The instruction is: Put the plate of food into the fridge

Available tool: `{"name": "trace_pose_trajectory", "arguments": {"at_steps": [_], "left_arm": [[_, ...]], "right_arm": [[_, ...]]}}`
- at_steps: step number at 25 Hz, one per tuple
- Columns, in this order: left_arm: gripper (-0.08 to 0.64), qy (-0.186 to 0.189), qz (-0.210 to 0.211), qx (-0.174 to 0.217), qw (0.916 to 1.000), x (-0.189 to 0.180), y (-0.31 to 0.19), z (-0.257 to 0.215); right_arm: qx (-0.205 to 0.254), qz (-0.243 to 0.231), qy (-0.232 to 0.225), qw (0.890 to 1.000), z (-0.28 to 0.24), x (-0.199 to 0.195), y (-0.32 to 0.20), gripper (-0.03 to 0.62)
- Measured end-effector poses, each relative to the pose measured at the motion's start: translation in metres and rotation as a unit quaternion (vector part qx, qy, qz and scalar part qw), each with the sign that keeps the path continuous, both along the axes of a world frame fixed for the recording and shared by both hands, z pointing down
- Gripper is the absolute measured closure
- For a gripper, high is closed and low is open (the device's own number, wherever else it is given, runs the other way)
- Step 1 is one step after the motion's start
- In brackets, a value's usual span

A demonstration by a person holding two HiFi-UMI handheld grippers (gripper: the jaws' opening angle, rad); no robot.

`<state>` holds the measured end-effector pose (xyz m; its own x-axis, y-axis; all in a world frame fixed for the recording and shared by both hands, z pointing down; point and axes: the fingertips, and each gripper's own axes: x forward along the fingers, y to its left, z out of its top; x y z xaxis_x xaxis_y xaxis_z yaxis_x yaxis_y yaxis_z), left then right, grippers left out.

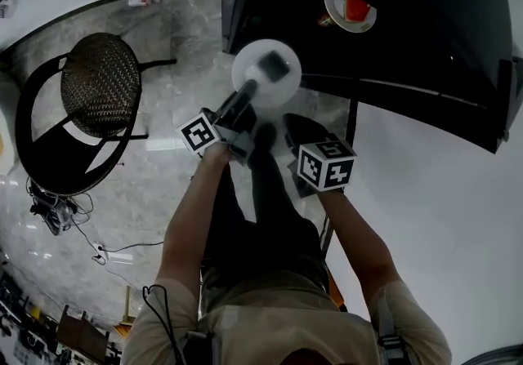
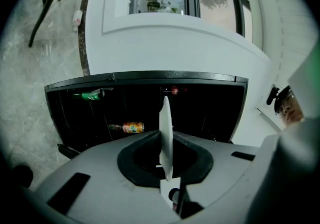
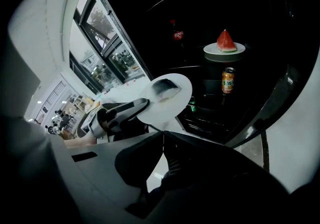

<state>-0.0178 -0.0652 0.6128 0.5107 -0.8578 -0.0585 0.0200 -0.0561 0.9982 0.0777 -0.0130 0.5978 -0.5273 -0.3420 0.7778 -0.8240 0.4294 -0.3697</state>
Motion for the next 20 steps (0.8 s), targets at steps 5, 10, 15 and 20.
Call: {"name": "trace_pose_trajectory", "arguments": {"at_steps": [5, 10, 15, 20], "left_arm": [[0.531, -0.006, -0.002, -0.003, 1.0, 0.002, -0.001, 0.014], [0.531, 0.001, -0.021, -0.001, 0.9998, 0.0, -0.004, 0.026], [0.531, -0.001, -0.026, -0.001, 0.9997, 0.0, -0.006, 0.038], [0.531, -0.006, -0.024, -0.004, 0.9997, 0.004, -0.006, 0.051]], "right_arm": [[-0.003, -0.009, -0.002, 1.0, 0.011, -0.001, 0.002, 0.571], [0.0, -0.014, -0.014, 1.0, 0.024, -0.003, 0.002, 0.571], [-0.005, -0.004, -0.013, 1.0, 0.035, 0.002, 0.003, 0.571], [-0.009, -0.004, -0.012, 1.0, 0.045, 0.003, 0.008, 0.571]]}}
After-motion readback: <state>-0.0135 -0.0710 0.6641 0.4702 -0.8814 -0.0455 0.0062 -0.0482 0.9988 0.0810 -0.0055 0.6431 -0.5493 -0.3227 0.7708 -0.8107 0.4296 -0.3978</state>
